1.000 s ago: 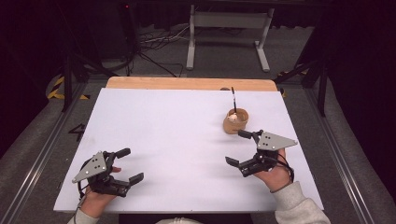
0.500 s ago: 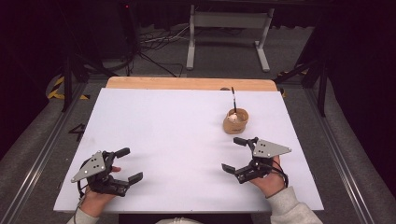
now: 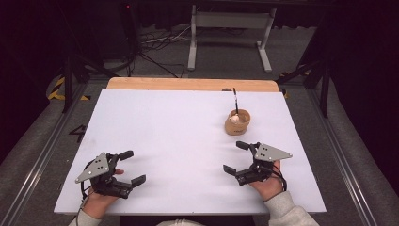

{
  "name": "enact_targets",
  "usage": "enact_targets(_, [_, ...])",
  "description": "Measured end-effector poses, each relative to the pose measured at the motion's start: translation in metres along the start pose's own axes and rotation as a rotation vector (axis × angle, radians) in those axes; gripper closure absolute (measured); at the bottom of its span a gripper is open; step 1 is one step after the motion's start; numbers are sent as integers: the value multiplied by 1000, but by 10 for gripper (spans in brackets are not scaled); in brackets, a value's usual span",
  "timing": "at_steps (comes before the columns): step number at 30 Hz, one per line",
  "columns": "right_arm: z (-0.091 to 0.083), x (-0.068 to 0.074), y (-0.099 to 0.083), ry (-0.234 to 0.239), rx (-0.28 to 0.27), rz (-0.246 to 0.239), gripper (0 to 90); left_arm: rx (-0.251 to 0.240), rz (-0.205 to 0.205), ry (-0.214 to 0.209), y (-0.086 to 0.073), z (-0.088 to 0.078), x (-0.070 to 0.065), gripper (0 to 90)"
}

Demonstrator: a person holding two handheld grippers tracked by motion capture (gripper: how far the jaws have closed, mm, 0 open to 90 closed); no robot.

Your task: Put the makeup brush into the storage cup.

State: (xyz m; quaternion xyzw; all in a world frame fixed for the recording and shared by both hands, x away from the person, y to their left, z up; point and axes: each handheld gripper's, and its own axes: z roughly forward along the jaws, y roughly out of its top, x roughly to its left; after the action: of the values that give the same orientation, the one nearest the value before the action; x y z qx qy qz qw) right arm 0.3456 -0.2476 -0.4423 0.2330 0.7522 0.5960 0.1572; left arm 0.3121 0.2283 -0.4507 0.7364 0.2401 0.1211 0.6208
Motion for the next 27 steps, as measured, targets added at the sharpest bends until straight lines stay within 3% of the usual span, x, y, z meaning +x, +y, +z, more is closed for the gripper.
enact_targets(11, [5, -1, -7, 1, 24, 23, 0, -10, -49, -18, -4, 2, 4, 14])
enact_targets(27, [7, 0, -8, -1, 52, 14, 0, 8, -18, -4, -4, 4, 3, 14])
